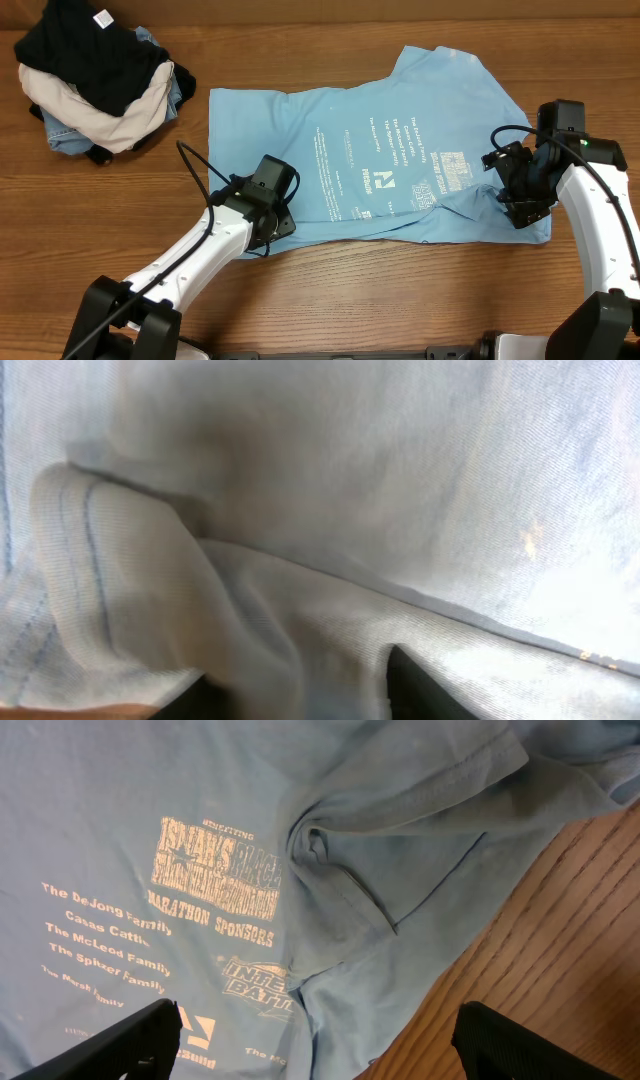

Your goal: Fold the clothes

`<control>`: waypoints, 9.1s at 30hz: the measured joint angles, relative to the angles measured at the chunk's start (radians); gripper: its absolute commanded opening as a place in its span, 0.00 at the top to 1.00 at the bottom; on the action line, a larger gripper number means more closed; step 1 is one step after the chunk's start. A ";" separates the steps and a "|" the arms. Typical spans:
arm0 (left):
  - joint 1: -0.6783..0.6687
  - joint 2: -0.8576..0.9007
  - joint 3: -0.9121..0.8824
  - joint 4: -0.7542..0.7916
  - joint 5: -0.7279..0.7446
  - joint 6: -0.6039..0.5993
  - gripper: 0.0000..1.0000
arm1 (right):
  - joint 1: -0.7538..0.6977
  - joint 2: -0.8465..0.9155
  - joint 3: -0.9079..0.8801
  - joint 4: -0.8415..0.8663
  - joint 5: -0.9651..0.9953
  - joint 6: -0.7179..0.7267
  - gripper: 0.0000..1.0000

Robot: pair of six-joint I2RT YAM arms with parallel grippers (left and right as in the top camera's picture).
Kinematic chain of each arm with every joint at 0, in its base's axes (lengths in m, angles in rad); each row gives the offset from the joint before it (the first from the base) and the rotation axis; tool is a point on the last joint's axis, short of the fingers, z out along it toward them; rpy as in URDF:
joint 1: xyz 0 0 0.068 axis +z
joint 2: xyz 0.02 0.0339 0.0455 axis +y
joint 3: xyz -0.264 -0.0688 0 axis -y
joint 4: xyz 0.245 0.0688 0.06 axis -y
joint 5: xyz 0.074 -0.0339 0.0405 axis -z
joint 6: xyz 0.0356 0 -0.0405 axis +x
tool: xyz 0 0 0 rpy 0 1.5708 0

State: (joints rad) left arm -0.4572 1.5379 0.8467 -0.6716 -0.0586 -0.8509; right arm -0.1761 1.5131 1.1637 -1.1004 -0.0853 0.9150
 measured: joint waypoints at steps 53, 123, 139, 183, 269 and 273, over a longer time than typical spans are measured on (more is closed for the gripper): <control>0.112 0.000 0.155 -0.159 -0.203 0.091 0.00 | 0.060 0.129 -0.280 0.446 -0.095 -0.026 0.72; 0.112 0.000 0.154 -0.143 -0.188 0.095 0.00 | -0.116 0.254 -0.085 0.510 -0.049 0.027 0.91; 0.112 0.000 0.155 -0.143 -0.188 0.122 0.00 | -0.107 0.100 -0.083 0.360 -0.018 0.325 0.08; 0.112 0.000 0.154 -0.144 -0.188 0.151 0.00 | 0.012 0.261 -0.092 0.497 0.164 0.759 0.51; 0.112 0.292 0.203 -0.293 0.137 0.274 0.96 | 0.079 0.296 -0.039 0.270 -0.029 -0.208 0.88; 0.113 0.292 0.203 -0.293 0.133 0.274 0.96 | -0.017 0.296 -0.040 0.264 -0.021 -0.214 0.92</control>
State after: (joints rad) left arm -0.3439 1.8297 1.0492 -0.9649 0.0746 -0.5774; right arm -0.1932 1.8095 1.1236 -0.8368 -0.1066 0.7013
